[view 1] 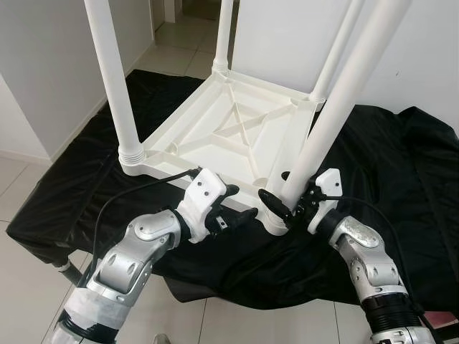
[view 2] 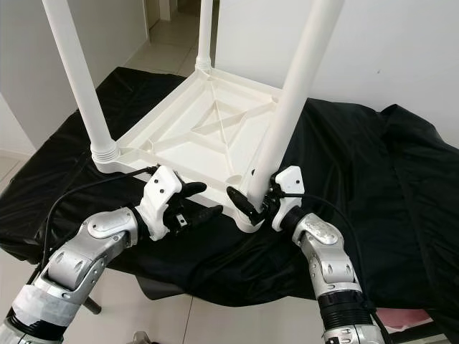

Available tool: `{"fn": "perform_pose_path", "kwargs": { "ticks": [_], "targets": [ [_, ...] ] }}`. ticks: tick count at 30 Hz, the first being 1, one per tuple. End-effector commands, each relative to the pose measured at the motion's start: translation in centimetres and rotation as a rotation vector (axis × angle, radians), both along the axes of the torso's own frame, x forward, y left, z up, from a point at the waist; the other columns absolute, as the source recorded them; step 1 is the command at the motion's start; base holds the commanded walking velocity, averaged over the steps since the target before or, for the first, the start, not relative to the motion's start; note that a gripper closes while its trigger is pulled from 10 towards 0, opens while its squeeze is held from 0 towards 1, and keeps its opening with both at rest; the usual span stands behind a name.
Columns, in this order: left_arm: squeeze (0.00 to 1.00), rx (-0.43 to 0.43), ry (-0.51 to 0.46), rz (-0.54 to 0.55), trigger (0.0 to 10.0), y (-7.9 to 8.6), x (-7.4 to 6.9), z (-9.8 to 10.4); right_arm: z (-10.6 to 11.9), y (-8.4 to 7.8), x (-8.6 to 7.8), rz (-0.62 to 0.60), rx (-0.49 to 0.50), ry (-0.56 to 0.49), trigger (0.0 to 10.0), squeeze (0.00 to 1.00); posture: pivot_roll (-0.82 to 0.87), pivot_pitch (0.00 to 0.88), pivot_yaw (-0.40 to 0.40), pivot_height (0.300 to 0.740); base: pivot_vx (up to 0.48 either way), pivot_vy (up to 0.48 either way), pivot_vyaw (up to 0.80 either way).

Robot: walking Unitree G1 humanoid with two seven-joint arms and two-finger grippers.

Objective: Building children table

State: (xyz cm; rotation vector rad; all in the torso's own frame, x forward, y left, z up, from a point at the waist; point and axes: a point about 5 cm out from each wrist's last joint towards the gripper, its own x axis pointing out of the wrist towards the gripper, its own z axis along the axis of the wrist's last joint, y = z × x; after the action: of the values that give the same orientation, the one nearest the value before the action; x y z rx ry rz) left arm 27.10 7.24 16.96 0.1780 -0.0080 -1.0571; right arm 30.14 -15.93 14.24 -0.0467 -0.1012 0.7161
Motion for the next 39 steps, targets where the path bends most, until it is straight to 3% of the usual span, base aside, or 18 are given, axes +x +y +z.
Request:
{"fn": "perform_pose_path", "kwargs": {
  "ticks": [1, 2, 3, 15, 16, 24, 39],
  "targets": [
    [0.0, 0.013, 0.008, -0.041, 10.0, -0.3, -0.1, -0.2, -0.3, 0.3, 0.1, 0.023, -0.027, 0.012, 2.6, 0.0, 0.0, 0.052, -0.069, 0.74, 0.0, 0.0, 0.0],
    [0.0, 0.013, 0.007, -0.041, 10.0, -0.3, -0.2, -0.2, -0.4, 0.3, 0.1, 0.027, -0.027, 0.013, 2.6, 0.0, 0.0, 0.049, -0.071, 0.74, 0.0, 0.0, 0.0],
    [0.0, 0.012, 0.007, -0.04, 10.0, -0.3, -0.1, -0.2, -0.5, 0.3, 0.0, 0.032, -0.028, 0.013, 0.0, 0.0, 0.0, 0.049, -0.075, 0.74, 0.0, 0.0, 0.0],
    [0.0, 0.011, 0.007, -0.037, 10.0, -0.2, -0.2, -0.2, -1.2, 0.1, -0.1, 0.045, -0.028, 0.022, 0.0, 0.0, -0.01, 0.054, -0.071, 0.74, 0.0, 0.0, 0.0],
    [0.0, 0.011, 0.009, -0.037, 10.0, -0.2, -0.2, -0.2, -1.2, 0.1, -0.1, 0.043, -0.025, 0.023, 10.0, 0.0, -0.01, 0.055, -0.07, 0.74, 0.0, 0.0, 0.0],
    [0.0, 0.012, 0.011, -0.039, 10.0, -0.2, -0.3, -0.2, -1.2, 0.1, -0.3, 0.025, -0.004, 0.022, 10.0, 0.0, -0.01, 0.058, -0.072, 0.74, 0.0, 0.0, 0.0],
    [0.0, 0.008, 0.016, -0.046, 10.0, -0.5, -0.2, -0.4, -1.4, 1.5, -1.4, -0.172, 0.078, 0.019, 10.0, 0.0, -0.02, 0.05, -0.071, 0.74, 0.0, 0.0, 0.0]
  ]
}}
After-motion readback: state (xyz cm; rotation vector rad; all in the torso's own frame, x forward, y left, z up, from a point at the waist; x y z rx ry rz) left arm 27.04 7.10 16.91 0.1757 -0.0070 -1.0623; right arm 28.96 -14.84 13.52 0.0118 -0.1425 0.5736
